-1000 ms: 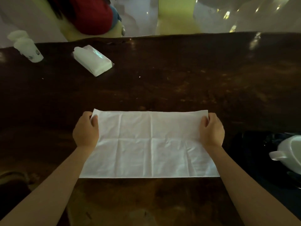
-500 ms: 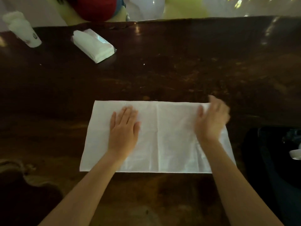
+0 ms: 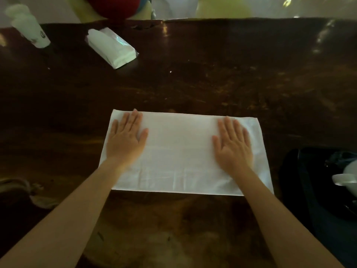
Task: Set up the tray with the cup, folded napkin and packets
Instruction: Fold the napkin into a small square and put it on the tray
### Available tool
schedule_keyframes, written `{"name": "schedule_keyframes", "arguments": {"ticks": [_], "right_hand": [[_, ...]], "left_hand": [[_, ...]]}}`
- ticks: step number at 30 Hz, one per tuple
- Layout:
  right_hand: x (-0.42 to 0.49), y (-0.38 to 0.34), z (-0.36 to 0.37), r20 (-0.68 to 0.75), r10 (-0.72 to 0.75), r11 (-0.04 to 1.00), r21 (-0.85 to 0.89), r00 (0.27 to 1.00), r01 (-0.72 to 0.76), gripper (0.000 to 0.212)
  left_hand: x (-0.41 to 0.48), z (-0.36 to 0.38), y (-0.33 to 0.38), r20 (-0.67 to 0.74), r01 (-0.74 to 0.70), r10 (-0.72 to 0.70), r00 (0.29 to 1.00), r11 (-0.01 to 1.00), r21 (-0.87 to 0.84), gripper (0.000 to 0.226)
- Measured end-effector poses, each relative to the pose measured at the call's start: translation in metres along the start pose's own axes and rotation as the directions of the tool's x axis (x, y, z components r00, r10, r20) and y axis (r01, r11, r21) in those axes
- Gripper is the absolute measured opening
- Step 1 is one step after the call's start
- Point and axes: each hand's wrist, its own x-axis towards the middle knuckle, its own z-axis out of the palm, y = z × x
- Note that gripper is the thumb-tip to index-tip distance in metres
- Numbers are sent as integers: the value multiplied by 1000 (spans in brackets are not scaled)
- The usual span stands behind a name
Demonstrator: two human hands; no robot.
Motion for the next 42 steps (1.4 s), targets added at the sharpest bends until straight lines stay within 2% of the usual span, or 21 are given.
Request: {"name": "schedule_keyframes", "arguments": {"ticks": [3, 8, 14, 19, 24, 26, 28, 30, 33, 35, 38, 42], "right_hand": [[-9, 18, -3, -1, 64, 998, -16, 998, -64, 64], [-10, 23, -1, 4, 49, 999, -18, 999, -49, 65], [-14, 27, -2, 14, 7, 1000, -22, 1000, -7, 65], [-35, 29, 1, -8, 43, 999, -5, 999, -43, 63], [-61, 30, 1, 24, 88, 995, 45, 996, -89, 65], [-67, 36, -4, 62, 58, 996, 70, 996, -62, 67], [-76, 39, -13, 113, 15, 996, 90, 994, -25, 69], [-94, 32, -20, 140, -123, 992, 54, 982, 117, 71], [-124, -8, -21, 210, -389, 921, 102, 897, 376, 66], [-127, -41, -12, 202, -421, 905, 168, 884, 392, 62], [-114, -72, 4, 135, -345, 935, 138, 929, 327, 57], [-123, -41, 10, 80, -253, 966, 68, 964, 248, 59]], "left_hand": [[5, -5, -13, 35, -13, 12, 999, 999, 33, 58], [-4, -9, 1, 31, 57, -57, 998, 998, 13, 59], [-78, 5, 70, 43, -192, 194, 980, 980, -45, 63], [-93, 12, 44, 8, -27, 27, 1000, 1000, 5, 67], [-114, 7, 14, 61, 3, -4, 998, 1000, 17, 73], [-123, 4, 3, 91, -79, 82, 993, 996, -34, 78], [-132, -1, -12, 126, -181, 202, 971, 970, -162, 80], [-140, -6, -26, 150, -281, 319, 936, 932, -227, 78], [-139, -8, -21, 115, -380, 403, 908, 908, -175, 70], [-130, -7, 7, 58, -373, 386, 921, 914, -160, 63], [-120, 1, 47, 13, -308, 311, 950, 944, -116, 62], [-121, 10, 39, 20, -207, 207, 978, 978, 4, 64]]}}
